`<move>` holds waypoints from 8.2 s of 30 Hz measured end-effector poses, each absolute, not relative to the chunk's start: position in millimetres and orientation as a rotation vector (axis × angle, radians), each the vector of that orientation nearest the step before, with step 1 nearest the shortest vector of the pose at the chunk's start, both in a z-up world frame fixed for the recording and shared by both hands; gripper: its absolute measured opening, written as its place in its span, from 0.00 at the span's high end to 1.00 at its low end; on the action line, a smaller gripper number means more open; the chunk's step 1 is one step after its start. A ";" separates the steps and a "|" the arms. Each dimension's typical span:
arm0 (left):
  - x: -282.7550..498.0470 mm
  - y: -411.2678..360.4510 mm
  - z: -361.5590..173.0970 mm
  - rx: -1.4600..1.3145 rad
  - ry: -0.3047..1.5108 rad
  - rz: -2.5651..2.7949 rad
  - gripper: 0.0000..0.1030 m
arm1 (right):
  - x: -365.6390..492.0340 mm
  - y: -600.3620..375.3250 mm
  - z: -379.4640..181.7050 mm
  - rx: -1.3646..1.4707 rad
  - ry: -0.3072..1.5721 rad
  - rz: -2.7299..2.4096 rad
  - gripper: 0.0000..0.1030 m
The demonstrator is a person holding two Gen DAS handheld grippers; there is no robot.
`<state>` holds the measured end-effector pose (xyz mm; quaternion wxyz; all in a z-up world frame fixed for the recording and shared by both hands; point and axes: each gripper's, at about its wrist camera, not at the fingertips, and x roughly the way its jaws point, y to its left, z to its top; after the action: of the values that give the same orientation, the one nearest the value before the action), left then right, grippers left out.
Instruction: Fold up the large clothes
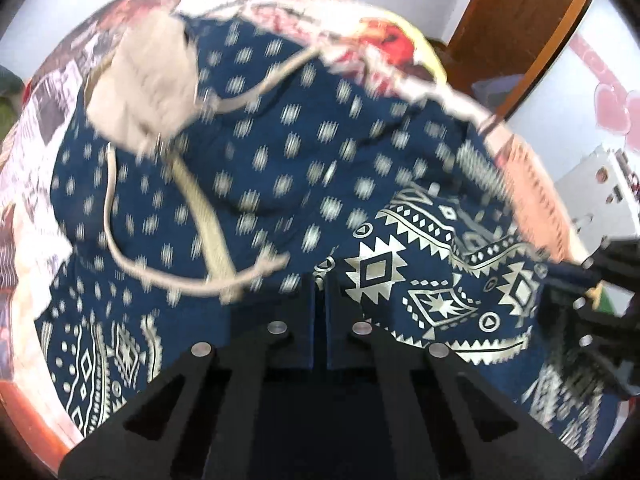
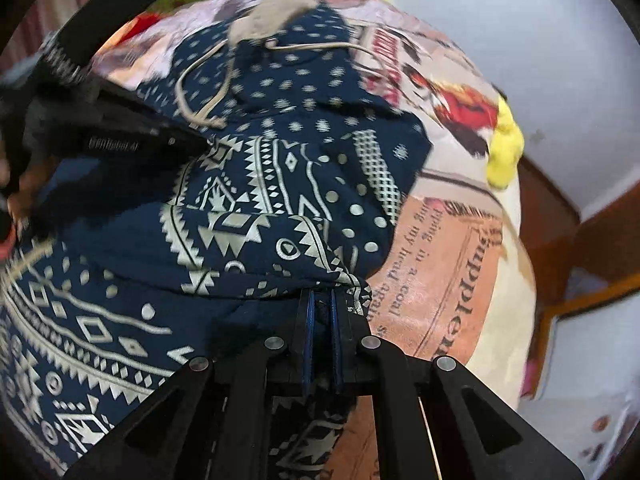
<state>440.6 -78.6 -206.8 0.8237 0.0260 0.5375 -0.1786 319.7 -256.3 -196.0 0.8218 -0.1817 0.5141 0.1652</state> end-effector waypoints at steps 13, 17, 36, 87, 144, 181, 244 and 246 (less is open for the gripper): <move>425.0 -41.8 -190.4 0.172 1.130 -0.304 0.72 | 317.1 -306.2 -176.9 -0.105 1.194 0.337 0.97; 389.5 24.2 -169.4 0.154 1.042 -0.204 0.37 | 320.1 -329.4 -151.6 0.095 1.156 0.377 0.97; 289.0 156.7 -256.5 -0.270 1.190 0.070 0.30 | 437.3 -257.4 -213.3 0.019 1.168 0.213 0.97; 601.7 126.5 -216.0 -0.249 1.072 -0.002 0.31 | 616.6 -99.0 -171.9 -0.058 1.071 0.315 0.97; 560.7 165.7 -236.7 -0.298 1.118 0.116 0.94 | 394.4 -285.6 -171.5 0.094 1.080 0.257 0.97; 244.6 -40.8 -159.8 0.091 1.063 -0.611 0.70 | 245.2 -283.9 -70.7 0.185 0.990 0.417 0.97; 259.4 39.9 -207.2 -0.165 1.059 -0.172 0.40 | 254.3 -202.9 -172.4 -0.109 1.278 0.466 0.97; 252.9 40.9 -204.1 -0.159 1.045 -0.166 0.39 | 244.2 -211.9 -169.5 -0.094 1.257 0.459 0.97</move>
<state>252.9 40.9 -204.1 0.8603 -0.0756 0.4980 -0.0792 244.2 -211.9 -169.5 0.7833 -0.0435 0.5825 0.2128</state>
